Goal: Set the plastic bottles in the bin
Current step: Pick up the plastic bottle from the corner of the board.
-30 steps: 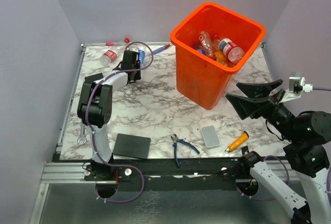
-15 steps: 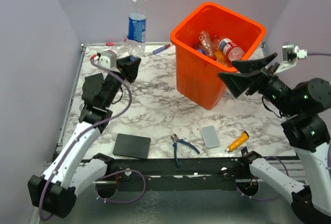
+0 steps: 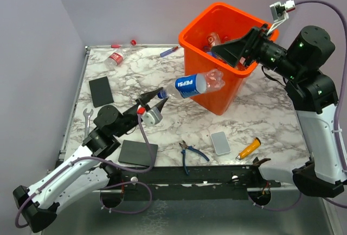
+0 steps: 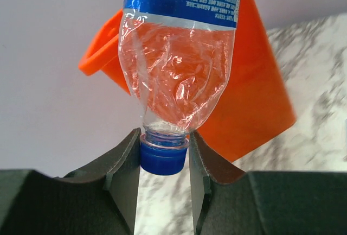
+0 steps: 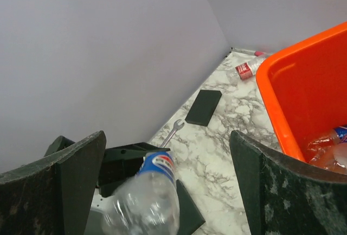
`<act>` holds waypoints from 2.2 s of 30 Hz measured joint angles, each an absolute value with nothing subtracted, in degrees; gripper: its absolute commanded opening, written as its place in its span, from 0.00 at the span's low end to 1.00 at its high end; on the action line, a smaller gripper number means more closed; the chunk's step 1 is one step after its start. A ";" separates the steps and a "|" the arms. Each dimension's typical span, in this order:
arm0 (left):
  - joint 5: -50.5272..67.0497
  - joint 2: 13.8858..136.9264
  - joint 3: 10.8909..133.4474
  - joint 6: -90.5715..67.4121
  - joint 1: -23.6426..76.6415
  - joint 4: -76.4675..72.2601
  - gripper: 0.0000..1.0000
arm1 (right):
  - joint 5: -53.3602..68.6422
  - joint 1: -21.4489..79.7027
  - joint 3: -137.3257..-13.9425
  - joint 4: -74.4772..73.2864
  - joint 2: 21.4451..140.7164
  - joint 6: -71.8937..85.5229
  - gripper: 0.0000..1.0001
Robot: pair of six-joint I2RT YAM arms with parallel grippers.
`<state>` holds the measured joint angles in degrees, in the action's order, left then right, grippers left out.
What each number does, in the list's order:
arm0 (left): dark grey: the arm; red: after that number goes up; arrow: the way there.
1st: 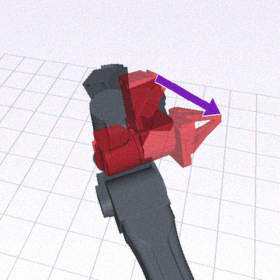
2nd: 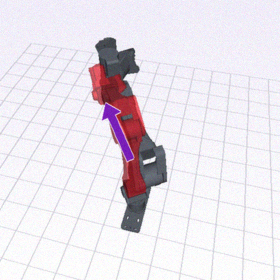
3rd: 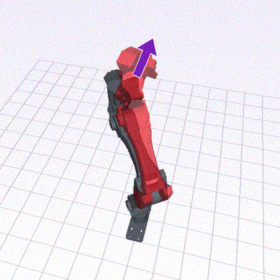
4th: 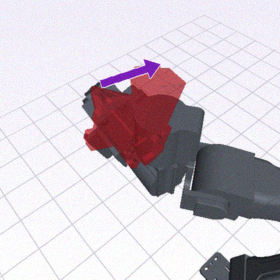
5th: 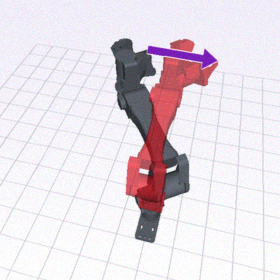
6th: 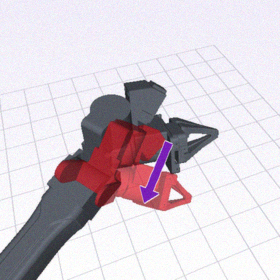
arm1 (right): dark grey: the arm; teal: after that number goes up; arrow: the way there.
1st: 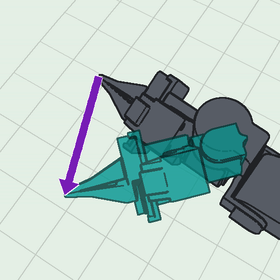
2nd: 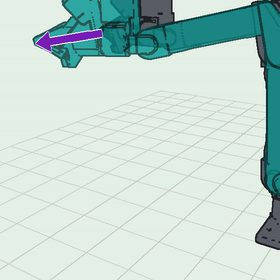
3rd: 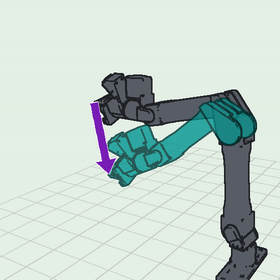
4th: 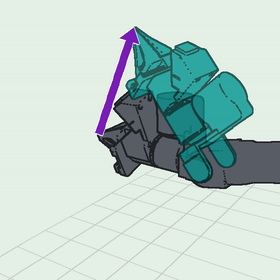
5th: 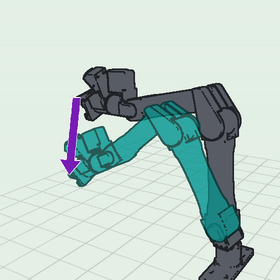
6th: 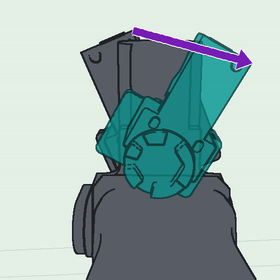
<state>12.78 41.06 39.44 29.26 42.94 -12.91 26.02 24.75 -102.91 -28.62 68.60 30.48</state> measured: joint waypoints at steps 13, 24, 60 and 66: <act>8.54 31.48 35.68 77.17 45.39 -3.51 0.00 | 30.15 32.62 -107.59 -52.45 74.78 24.91 1.00; 8.58 35.07 38.63 91.09 48.64 -0.75 0.00 | 23.88 44.56 -105.73 -60.42 78.19 20.80 1.00; 9.19 36.12 44.77 78.48 50.28 -0.82 0.99 | 5.67 51.66 -102.83 -52.31 78.41 16.47 0.14; 4.99 32.75 44.82 52.01 50.33 -4.75 0.99 | 4.29 51.64 -85.78 -28.14 62.33 17.98 0.15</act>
<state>4.99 32.75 44.82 52.01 50.33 -4.75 4.29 51.64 -85.78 -28.14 62.33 17.98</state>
